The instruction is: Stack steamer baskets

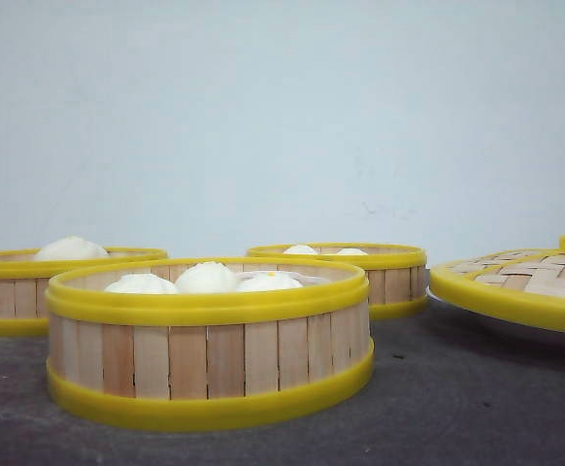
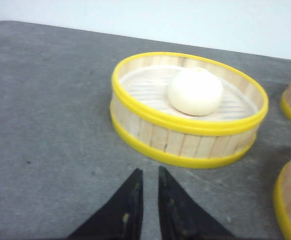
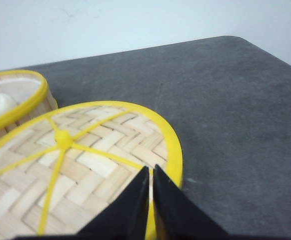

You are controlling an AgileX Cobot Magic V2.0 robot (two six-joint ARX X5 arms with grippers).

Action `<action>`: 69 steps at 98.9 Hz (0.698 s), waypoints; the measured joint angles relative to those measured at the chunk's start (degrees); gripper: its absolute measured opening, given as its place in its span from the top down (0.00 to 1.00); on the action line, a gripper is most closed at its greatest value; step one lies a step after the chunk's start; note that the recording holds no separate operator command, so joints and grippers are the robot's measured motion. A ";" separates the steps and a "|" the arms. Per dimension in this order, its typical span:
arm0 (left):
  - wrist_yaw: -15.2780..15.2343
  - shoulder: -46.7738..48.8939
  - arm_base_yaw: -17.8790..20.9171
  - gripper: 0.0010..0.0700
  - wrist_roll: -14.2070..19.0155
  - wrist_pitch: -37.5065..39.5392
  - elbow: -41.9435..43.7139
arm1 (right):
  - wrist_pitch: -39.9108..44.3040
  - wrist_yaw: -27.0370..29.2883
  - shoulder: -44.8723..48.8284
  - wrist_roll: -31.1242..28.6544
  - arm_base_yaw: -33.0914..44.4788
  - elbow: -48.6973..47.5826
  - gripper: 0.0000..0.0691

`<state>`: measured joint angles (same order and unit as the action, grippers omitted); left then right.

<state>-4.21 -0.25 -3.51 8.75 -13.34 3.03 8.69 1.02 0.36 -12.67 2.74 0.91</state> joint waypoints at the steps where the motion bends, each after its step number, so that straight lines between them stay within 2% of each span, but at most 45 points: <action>1: 0.00 0.00 0.00 0.97 0.22 0.07 -0.02 | -0.17 0.02 -0.02 -0.35 0.00 0.00 0.99; 16: 0.02 0.00 0.00 0.98 4.11 1.68 -0.52 | -2.23 -1.29 -0.02 -5.25 0.00 0.00 0.99; 37: 0.02 -1.07 0.00 0.98 6.78 1.07 1.03 | -0.02 -1.44 1.77 -9.29 0.00 3.17 0.99; 52: 0.00 -5.49 0.00 0.98 8.87 1.29 8.98 | 0.98 -1.44 7.28 -9.86 0.00 11.80 0.99; 69: 0.00 -16.02 0.00 0.98 8.44 -0.66 22.49 | 5.01 -4.31 18.32 -7.78 -0.02 25.31 0.99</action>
<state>-4.21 -16.27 -3.51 17.19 -14.00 25.52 13.69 -3.29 18.68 -20.45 2.72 26.22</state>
